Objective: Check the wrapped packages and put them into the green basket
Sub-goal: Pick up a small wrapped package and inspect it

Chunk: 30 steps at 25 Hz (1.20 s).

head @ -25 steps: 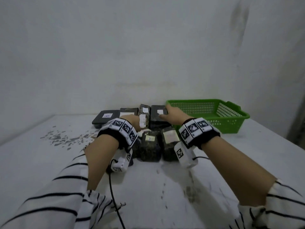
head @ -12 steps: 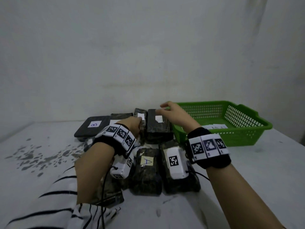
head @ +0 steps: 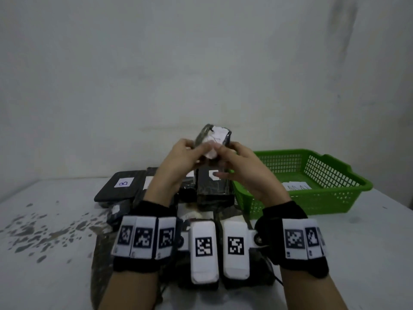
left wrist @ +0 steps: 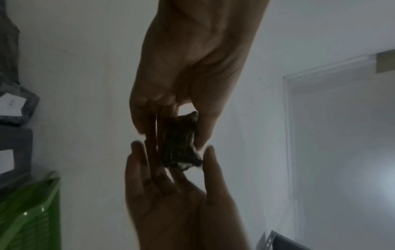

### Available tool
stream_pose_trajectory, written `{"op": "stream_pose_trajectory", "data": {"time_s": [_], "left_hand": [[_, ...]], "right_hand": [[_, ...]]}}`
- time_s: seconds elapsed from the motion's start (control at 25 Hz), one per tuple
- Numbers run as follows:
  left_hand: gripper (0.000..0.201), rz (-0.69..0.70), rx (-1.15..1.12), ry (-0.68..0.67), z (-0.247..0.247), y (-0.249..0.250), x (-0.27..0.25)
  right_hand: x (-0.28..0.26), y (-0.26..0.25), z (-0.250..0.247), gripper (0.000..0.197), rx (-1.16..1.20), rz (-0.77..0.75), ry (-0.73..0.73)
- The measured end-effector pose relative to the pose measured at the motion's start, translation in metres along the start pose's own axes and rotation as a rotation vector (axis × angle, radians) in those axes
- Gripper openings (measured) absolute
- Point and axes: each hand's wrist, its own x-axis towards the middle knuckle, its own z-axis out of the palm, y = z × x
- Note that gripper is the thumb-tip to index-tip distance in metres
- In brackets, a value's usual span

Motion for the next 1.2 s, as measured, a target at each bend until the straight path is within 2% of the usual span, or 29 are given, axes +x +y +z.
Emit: {"op": "stream_pose_trajectory", "data": {"time_s": [0.08,0.2,0.28,0.36,0.44,0.56,0.64,0.72,0.84,0.96,1.08,1.2], "left_hand": [[0.023,0.011,0.119,0.026,0.005,-0.005,0.0],[0.025,-0.012,0.231,-0.05,-0.001,-0.008,-0.003],[0.032,-0.028,0.181,-0.134,-0.009,-0.011,-0.007],[0.039,-0.042,0.145,-0.185,-0.02,-0.011,-0.008],[0.036,-0.046,0.186,-0.245,-0.03,-0.011,-0.007],[0.024,-0.113,0.258,-0.357,-0.03,-0.014,-0.007],[0.022,-0.141,0.223,-0.354,-0.026,-0.016,-0.006],[0.023,-0.136,0.16,-0.308,-0.024,-0.014,-0.005],[0.03,-0.095,0.092,-0.265,-0.024,-0.009,-0.006],[0.04,-0.069,0.097,-0.312,-0.025,-0.005,-0.013],[0.037,-0.056,0.098,-0.37,-0.025,-0.001,-0.018],[0.02,-0.051,0.106,-0.357,-0.023,-0.001,-0.016]], "right_hand": [[0.002,-0.005,0.001,0.02,0.046,-0.051,-0.031],[0.007,-0.007,-0.009,0.026,0.066,-0.025,-0.102],[0.009,-0.007,-0.015,0.031,-0.07,0.007,-0.062],[0.011,-0.004,-0.02,0.028,-0.211,0.02,-0.024],[0.012,-0.003,-0.023,0.021,-0.285,0.011,-0.061],[0.01,-0.003,-0.026,0.015,-0.277,0.01,-0.143],[0.013,0.0,-0.027,0.025,-0.222,0.01,-0.161],[0.016,0.001,-0.026,0.03,-0.15,0.015,-0.113],[0.016,-0.002,-0.02,0.023,-0.023,0.026,-0.109],[0.012,-0.006,-0.016,0.02,-0.022,0.007,-0.153],[0.01,-0.009,-0.019,0.015,-0.059,0.024,-0.131],[0.009,-0.01,-0.019,0.02,-0.043,0.075,-0.087]]}}
